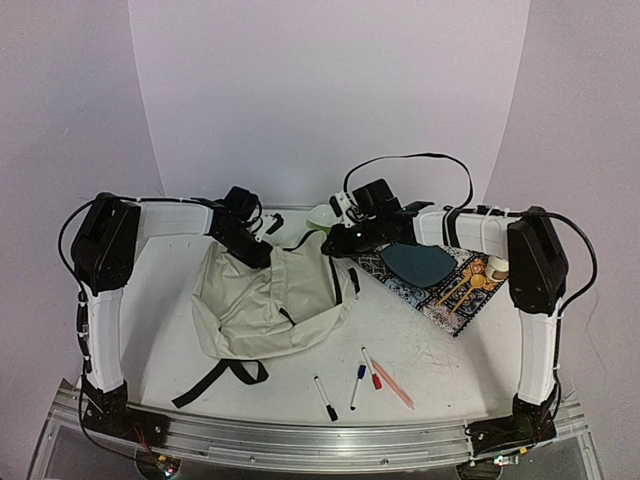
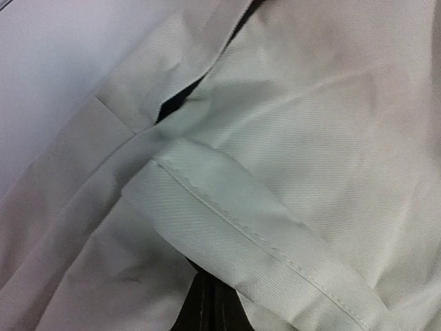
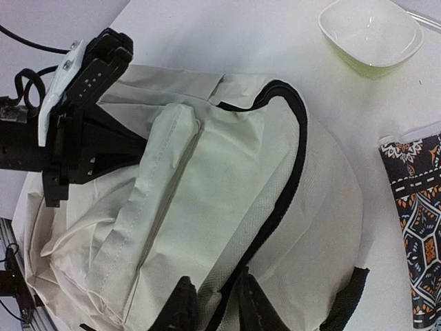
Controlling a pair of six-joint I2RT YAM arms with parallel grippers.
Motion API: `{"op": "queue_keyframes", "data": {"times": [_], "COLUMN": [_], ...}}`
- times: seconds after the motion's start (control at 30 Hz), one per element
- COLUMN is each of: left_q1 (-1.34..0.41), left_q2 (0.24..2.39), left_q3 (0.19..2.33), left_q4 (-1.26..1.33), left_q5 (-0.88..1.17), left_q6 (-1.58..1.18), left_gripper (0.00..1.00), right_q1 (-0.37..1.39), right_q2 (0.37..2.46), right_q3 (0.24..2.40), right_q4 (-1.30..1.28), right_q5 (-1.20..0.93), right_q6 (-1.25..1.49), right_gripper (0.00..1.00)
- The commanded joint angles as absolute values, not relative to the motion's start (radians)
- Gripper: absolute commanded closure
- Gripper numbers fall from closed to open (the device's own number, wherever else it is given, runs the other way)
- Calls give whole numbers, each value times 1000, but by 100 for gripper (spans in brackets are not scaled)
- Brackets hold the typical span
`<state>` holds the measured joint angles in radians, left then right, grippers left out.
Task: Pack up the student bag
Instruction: Hold the lower front pocket of the student bag, then unzip the lower front pocket of the student bag.
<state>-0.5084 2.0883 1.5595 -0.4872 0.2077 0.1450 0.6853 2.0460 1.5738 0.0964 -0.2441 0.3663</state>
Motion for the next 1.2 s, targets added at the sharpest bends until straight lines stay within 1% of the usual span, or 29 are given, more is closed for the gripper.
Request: {"op": "queue_keyframes", "data": {"times": [0.0, 0.2, 0.37, 0.7, 0.97, 1.17], "left_q1": [-565, -607, -655, -748, -773, -806], "left_q2": [1949, 1861, 1812, 1690, 1610, 1567], "left_q3": [1489, 1378, 1302, 1155, 1074, 967], "left_q4": [-511, -509, -509, -507, -503, -455], "left_q5": [222, 236, 251, 288, 310, 322], "left_q6": [96, -13, -80, -186, -242, -320], "left_gripper": [100, 100, 100, 99, 98, 98], "right_q1": [689, 688, 688, 687, 688, 688], "right_q2": [2048, 2034, 2026, 2011, 2001, 1999], "right_q3": [1590, 1563, 1548, 1522, 1509, 1499], "right_q4": [97, 115, 135, 160, 172, 178], "right_q5": [-216, -177, -161, -125, -106, -99], "right_q6": [399, 437, 466, 499, 522, 528], "right_gripper": [83, 94, 100, 100, 100, 100]}}
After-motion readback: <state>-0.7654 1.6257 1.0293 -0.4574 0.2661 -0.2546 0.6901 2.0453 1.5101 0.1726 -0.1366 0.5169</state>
